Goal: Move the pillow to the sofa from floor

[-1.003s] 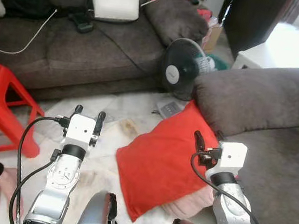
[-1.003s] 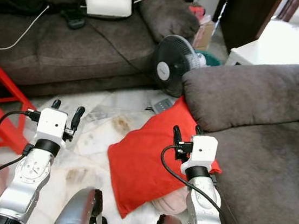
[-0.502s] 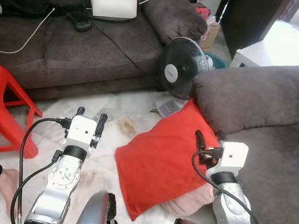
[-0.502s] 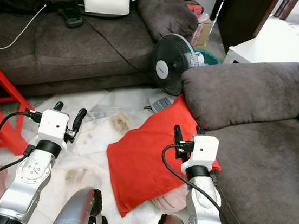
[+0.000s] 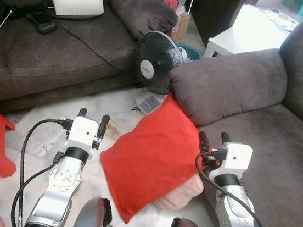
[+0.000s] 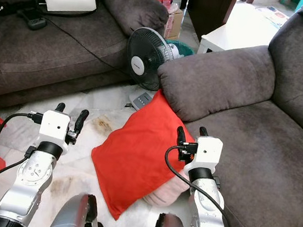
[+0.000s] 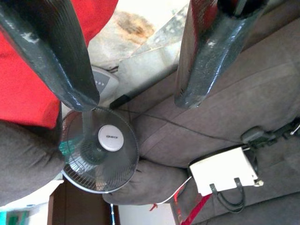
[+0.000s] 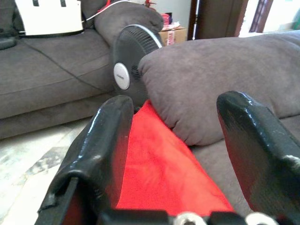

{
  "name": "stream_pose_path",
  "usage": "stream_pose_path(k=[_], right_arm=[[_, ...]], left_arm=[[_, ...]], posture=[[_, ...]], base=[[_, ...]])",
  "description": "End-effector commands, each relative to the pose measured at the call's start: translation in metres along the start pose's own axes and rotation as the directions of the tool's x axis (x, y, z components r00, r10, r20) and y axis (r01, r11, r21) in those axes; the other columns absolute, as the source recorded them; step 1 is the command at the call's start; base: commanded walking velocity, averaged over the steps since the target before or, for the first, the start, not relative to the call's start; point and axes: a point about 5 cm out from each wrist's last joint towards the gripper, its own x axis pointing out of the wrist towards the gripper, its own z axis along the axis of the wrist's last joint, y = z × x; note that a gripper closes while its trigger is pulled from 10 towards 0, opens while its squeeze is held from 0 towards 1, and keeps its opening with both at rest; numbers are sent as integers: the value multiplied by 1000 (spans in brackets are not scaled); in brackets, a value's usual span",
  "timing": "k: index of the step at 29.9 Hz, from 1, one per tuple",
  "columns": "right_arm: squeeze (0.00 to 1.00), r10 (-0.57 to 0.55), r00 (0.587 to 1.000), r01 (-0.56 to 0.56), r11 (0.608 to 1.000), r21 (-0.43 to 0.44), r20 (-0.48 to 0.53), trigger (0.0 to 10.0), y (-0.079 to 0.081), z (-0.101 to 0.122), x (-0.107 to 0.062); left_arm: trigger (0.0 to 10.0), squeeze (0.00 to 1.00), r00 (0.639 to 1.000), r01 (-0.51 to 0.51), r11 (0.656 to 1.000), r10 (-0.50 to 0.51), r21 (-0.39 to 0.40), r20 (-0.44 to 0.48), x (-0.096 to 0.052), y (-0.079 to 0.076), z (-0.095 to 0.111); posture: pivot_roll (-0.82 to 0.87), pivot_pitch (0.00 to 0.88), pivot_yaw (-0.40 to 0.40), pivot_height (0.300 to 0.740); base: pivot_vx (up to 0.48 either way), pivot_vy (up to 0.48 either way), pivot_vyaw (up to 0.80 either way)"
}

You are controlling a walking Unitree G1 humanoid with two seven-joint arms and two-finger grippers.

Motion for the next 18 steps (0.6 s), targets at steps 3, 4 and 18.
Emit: stream_pose_path(k=[3, 4, 18], right_arm=[[0, -6, 1000, 6, 1000, 1, -6, 10000, -2, 0, 0], [0, -6, 1000, 6, 1000, 1, -6, 10000, -2, 0, 0], [0, 1, 1000, -1, 1000, -2, -8, 10000, 0, -1, 0]], left_arm=[[10000, 0, 1000, 5, 1000, -6, -2, -17, -1, -1, -2], [10000, 0, 1000, 5, 1000, -6, -2, -17, -1, -1, -2], [10000, 0, 1000, 5, 1000, -5, 4, -20, -1, -1, -2]], posture=[[145, 118, -23, 630], [145, 118, -23, 630], [146, 120, -23, 630]], base=[[296, 0, 0], [296, 0, 0], [295, 0, 0]])
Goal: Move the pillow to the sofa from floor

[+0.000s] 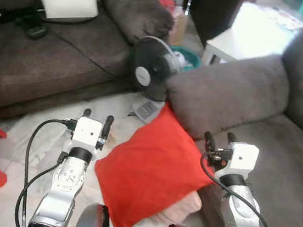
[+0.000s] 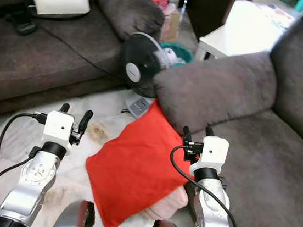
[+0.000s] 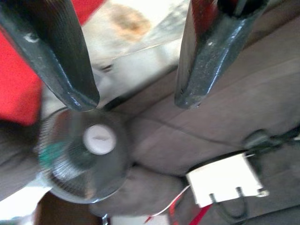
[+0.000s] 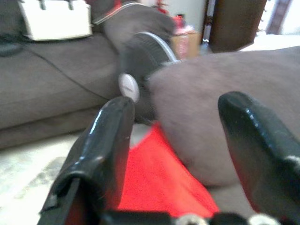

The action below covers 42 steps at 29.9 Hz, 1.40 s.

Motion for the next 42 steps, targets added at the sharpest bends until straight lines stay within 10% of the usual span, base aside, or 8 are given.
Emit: stream_pose_path(k=[1, 42], right_arm=[[0, -33, 999, 33, 999, -18, -21, 10000, -12, -3, -4], [0, -26, 1000, 26, 1000, -16, -13, 10000, -10, -3, -2]], left_arm=[[10000, 0, 1000, 19, 1000, -19, -14, 8, 1, -8, 3], [10000, 0, 998, 69, 997, -69, -27, 12, 1, -15, 5]], posture=[[146, 120, -23, 630], [145, 104, -16, 630]], base=[[292, 0, 0], [47, 0, -101]])
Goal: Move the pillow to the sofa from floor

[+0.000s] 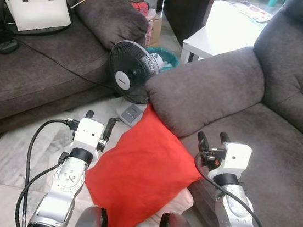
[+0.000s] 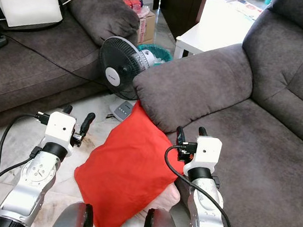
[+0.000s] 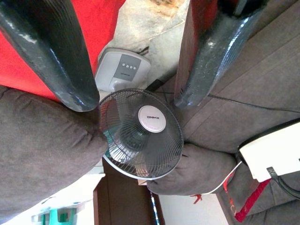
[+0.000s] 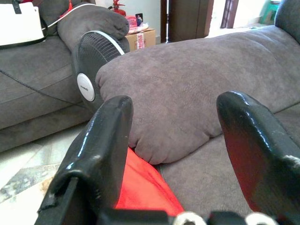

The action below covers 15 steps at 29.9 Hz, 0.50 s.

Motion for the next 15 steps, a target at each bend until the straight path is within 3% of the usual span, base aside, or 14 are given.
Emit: stream_pose_path(k=[1, 10, 15], right_arm=[[0, 5, 1000, -5, 1000, -7, 6, 10000, 1, 1, 1], [0, 8, 999, -9, 1000, -18, -34, 10000, 2, -4, 2], [0, 13, 999, -13, 1000, -17, -51, 10000, 4, -6, 2]], left_arm=[[10000, 0, 1000, -7, 1000, 7, 4, -4, -2, 2, 0], [10000, 0, 1000, -8, 1000, 8, 3, -2, -1, 2, 0], [10000, 0, 1000, -9, 1000, 9, 3, -4, -2, 2, 0]], posture=[[145, 104, -16, 630], [145, 109, -18, 630], [144, 115, -19, 606]], base=[[0, 0, 0], [0, 0, 0], [0, 0, 0]])
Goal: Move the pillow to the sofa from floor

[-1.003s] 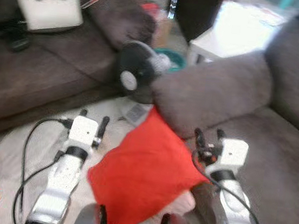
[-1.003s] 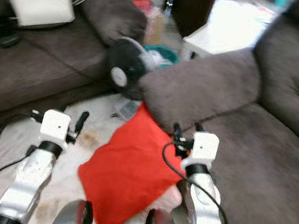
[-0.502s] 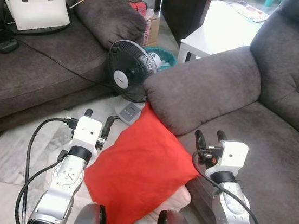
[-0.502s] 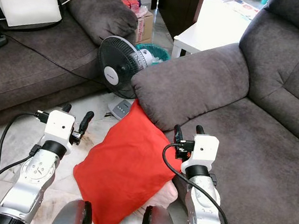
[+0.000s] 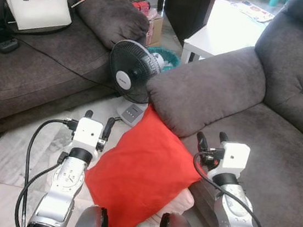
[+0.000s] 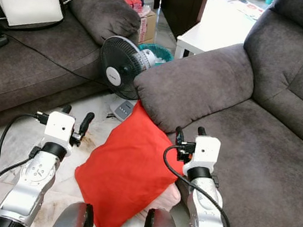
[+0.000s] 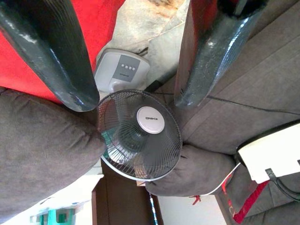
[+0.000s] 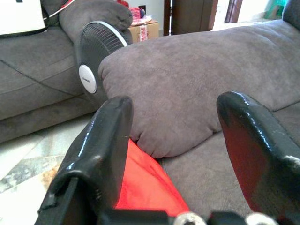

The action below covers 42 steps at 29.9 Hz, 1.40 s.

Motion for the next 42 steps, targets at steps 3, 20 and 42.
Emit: stream_pose_path(k=[3, 20, 42], right_arm=[[0, 12, 1000, -12, 1000, -4, -13, 10000, 3, -2, 0], [0, -1, 1000, 1, 1000, -2, -18, 10000, 0, -2, 1], [0, 3, 1000, -3, 1000, -1, 6, 10000, 0, 1, 1]], left_arm=[[10000, 0, 1000, -4, 1000, 4, 3, -3, -1, 1, 0], [10000, 0, 1000, -20, 1000, 21, 5, -4, -2, 3, 0], [10000, 0, 1000, -20, 1000, 20, 0, -15, -2, 3, -2]], posture=[[145, 117, -19, 597], [146, 122, -20, 593], [147, 126, -21, 559]], base=[[0, 0, 0], [0, 0, 0], [0, 0, 0]])
